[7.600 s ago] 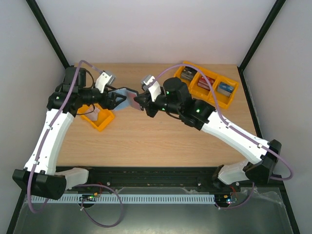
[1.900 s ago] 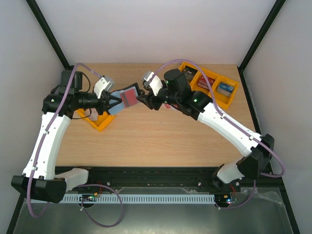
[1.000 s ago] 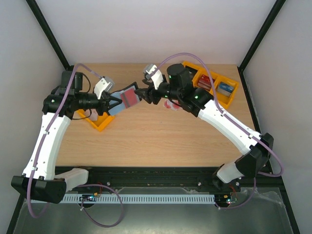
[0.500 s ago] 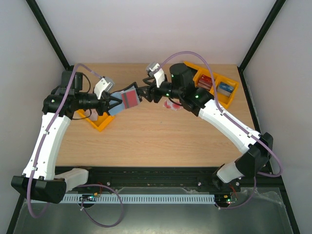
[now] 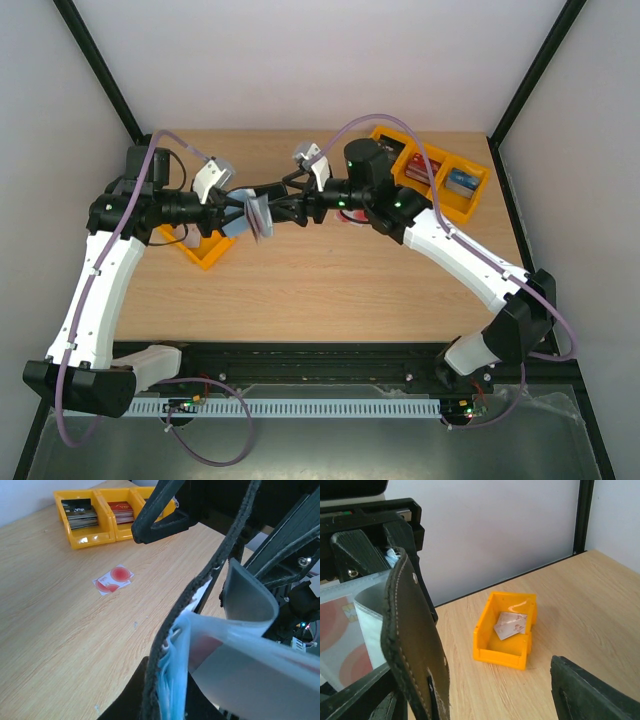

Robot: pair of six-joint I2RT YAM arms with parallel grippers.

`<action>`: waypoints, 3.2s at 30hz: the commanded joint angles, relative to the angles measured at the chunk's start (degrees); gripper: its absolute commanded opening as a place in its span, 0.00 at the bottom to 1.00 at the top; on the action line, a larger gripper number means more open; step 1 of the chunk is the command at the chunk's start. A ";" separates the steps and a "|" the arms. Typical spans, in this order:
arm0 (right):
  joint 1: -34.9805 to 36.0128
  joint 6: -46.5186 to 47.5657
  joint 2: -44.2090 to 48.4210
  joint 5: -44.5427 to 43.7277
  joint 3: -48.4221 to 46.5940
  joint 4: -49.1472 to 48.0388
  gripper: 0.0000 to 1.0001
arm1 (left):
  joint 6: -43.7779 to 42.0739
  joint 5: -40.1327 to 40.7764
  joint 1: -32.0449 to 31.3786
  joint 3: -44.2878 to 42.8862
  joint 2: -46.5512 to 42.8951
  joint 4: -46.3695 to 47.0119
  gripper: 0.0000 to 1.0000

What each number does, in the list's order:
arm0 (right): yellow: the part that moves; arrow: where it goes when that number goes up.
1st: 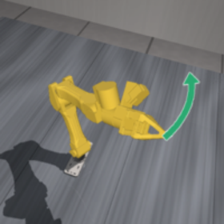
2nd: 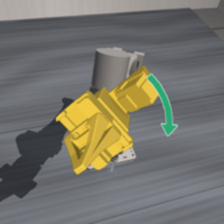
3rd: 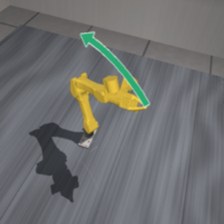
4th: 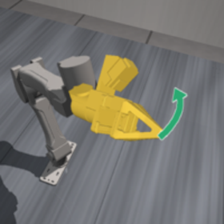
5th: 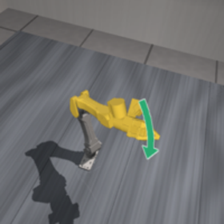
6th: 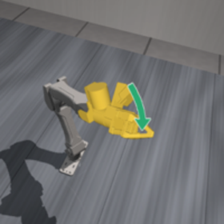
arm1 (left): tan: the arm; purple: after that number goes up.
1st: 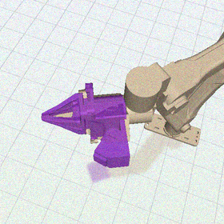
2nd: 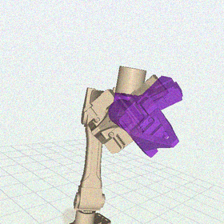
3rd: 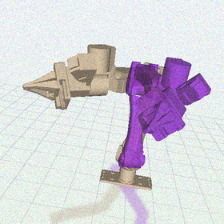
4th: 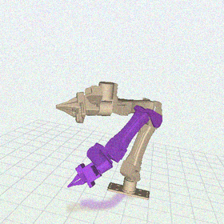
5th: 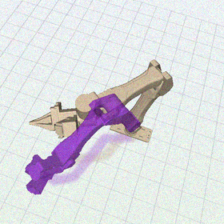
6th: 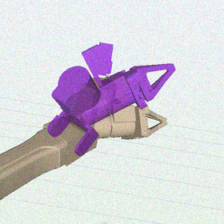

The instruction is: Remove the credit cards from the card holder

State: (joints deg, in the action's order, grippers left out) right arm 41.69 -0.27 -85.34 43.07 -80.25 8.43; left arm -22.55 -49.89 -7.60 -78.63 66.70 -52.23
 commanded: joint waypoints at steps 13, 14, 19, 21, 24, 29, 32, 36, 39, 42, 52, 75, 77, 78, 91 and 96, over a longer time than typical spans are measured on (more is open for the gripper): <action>1.90 -3.20 1.05 -3.58 1.60 -3.15 0.77 | 4.96 3.66 -0.03 1.60 -0.88 3.40 0.02; 2.01 -3.30 1.32 -4.60 1.79 -2.88 0.77 | 5.53 4.32 -0.05 1.70 -0.77 3.73 0.02; 4.25 -3.68 2.72 -8.45 3.13 -2.44 0.79 | 6.16 4.49 -0.05 2.17 -0.58 4.34 0.02; 5.71 -4.47 3.04 -9.69 3.85 -3.40 0.80 | 6.28 4.77 -0.05 2.18 -0.59 4.33 0.02; 7.90 -5.96 3.72 -14.36 4.51 -5.14 0.80 | 6.75 5.44 0.03 2.24 -0.71 4.58 0.02; 11.07 -9.90 4.71 -23.07 7.08 -11.15 0.81 | 7.34 5.94 0.04 2.17 -0.60 4.96 0.02; 13.58 -10.65 4.66 -28.07 7.44 -13.20 0.82 | 7.34 5.95 0.12 2.30 -0.69 4.96 0.02; 16.90 -11.51 5.01 -36.72 7.32 -13.45 0.90 | 7.29 6.02 0.22 2.35 -0.65 4.99 0.02; 18.99 -11.08 5.00 -41.98 7.64 -13.35 0.99 | 7.25 5.68 0.21 2.48 -0.61 4.94 0.02; 19.35 -11.39 3.34 -44.90 6.18 -11.28 0.99 | 7.18 5.57 0.21 2.36 -0.68 4.94 0.02; 17.46 -9.43 0.81 -46.05 4.77 -7.88 0.57 | 4.24 0.65 0.21 2.19 -0.84 2.90 0.02; 7.93 -11.80 -8.98 -57.15 -15.50 28.46 0.02 | 11.54 0.25 4.33 9.05 -2.65 9.97 0.99; 8.03 -11.08 -8.12 -50.50 -14.59 25.66 0.02 | 12.16 -0.39 4.30 9.83 -2.62 10.63 0.99; 8.01 -10.65 -7.13 -46.69 -13.75 23.89 0.02 | 12.44 -0.54 4.34 10.15 -2.60 10.92 0.99; 5.90 -8.30 3.14 -7.55 -3.55 6.00 0.02 | 13.07 -3.50 4.46 11.23 -2.88 11.80 0.99; 4.18 -8.69 4.68 -2.50 -2.16 4.03 0.02 | 11.75 -6.21 5.02 10.78 -3.14 10.77 0.99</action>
State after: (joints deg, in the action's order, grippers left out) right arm 47.40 -9.21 -82.85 32.60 -83.66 17.50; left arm -9.63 -52.38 -3.18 -67.40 64.69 -41.01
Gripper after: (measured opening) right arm 0.042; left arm 0.992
